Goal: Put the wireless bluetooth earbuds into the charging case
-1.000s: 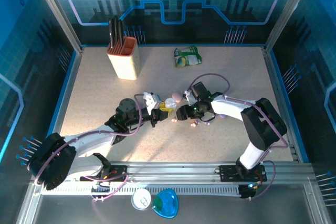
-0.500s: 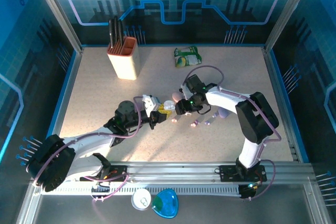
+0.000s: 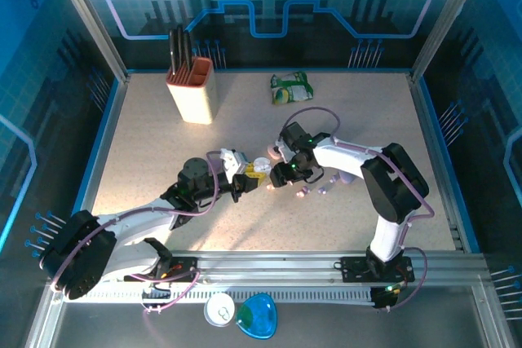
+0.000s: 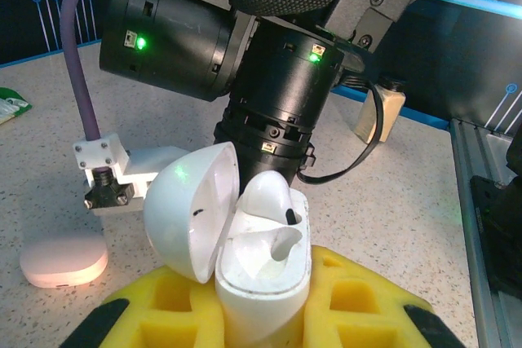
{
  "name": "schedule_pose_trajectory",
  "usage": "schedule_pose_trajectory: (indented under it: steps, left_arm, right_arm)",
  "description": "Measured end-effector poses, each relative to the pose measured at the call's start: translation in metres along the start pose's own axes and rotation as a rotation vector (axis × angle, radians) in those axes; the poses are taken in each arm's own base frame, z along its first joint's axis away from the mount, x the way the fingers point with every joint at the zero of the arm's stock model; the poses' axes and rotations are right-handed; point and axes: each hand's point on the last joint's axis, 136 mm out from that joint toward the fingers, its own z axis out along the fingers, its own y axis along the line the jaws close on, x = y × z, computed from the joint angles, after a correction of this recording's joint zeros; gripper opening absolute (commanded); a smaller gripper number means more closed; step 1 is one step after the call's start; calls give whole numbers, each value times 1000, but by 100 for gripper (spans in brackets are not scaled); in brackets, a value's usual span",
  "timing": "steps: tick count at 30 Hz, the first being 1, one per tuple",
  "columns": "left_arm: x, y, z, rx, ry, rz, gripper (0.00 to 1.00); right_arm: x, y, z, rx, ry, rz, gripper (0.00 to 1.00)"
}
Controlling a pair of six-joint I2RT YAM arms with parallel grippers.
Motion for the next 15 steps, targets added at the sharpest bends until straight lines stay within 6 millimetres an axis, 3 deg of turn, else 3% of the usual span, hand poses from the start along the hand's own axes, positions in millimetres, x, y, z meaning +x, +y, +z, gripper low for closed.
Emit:
schedule_pose_trajectory:
  steps: [6,11,15]
  left_arm:
    - [0,0,0,0,1,3,0]
    - [0,0,0,0,0,3,0]
    - [0,0,0,0,-1,4,0]
  right_arm:
    - [3,-9,-6,75,24,12,60]
    - [-12,-6,-20,96,29,3,52]
    - [-19,-4,-17,105,72,-4,47]
